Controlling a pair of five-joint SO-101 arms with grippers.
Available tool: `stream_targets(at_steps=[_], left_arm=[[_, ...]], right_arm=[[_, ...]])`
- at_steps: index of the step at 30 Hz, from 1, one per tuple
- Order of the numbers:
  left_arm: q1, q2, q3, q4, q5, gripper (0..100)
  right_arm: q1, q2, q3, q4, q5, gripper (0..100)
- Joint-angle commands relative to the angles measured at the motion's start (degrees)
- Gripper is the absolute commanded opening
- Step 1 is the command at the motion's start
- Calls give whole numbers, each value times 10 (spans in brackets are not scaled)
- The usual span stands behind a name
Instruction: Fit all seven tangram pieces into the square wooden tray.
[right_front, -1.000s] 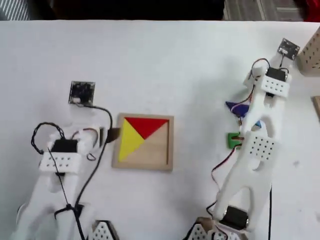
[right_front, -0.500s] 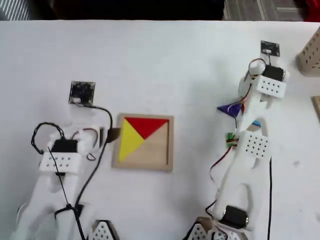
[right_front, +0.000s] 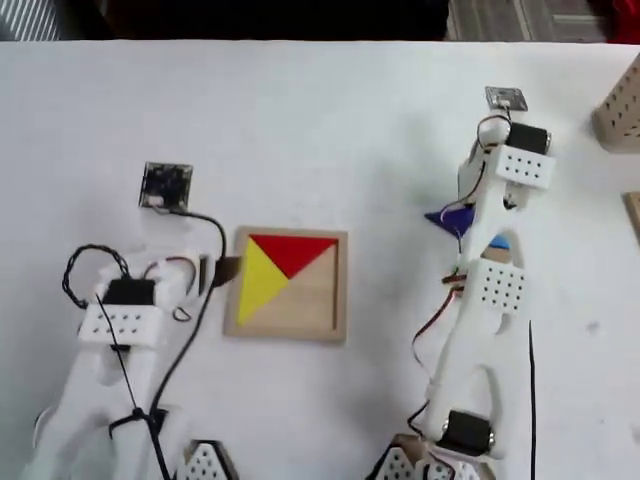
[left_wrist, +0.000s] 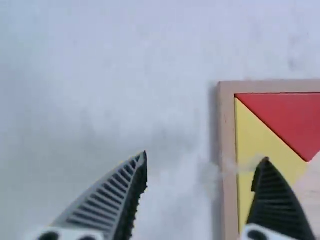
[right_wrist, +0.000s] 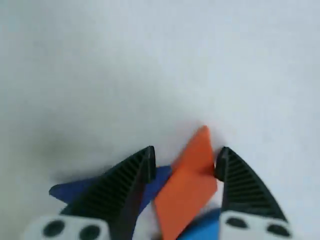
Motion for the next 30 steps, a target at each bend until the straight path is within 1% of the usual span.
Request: stream_targets(at_steps=[1, 5, 12, 15, 21, 30], left_arm=[[7, -10, -2, -11, -18, 331], [7, -10, -2, -11, -18, 331], [7, -10, -2, -11, -19, 331], [8, -10, -2, -11, -19, 331], [8, -10, -2, -11, -19, 331], [19, -10, -2, -9, -20, 331]], right_arm=[[-13, -52, 21, 13, 17, 197], [-3, -101, 61, 13, 12, 197], [5, -207, 248, 10, -19, 196], [9, -233, 287, 3, -18, 196], [30, -245, 331, -10, 2, 197], [33, -246, 353, -6, 14, 195]])
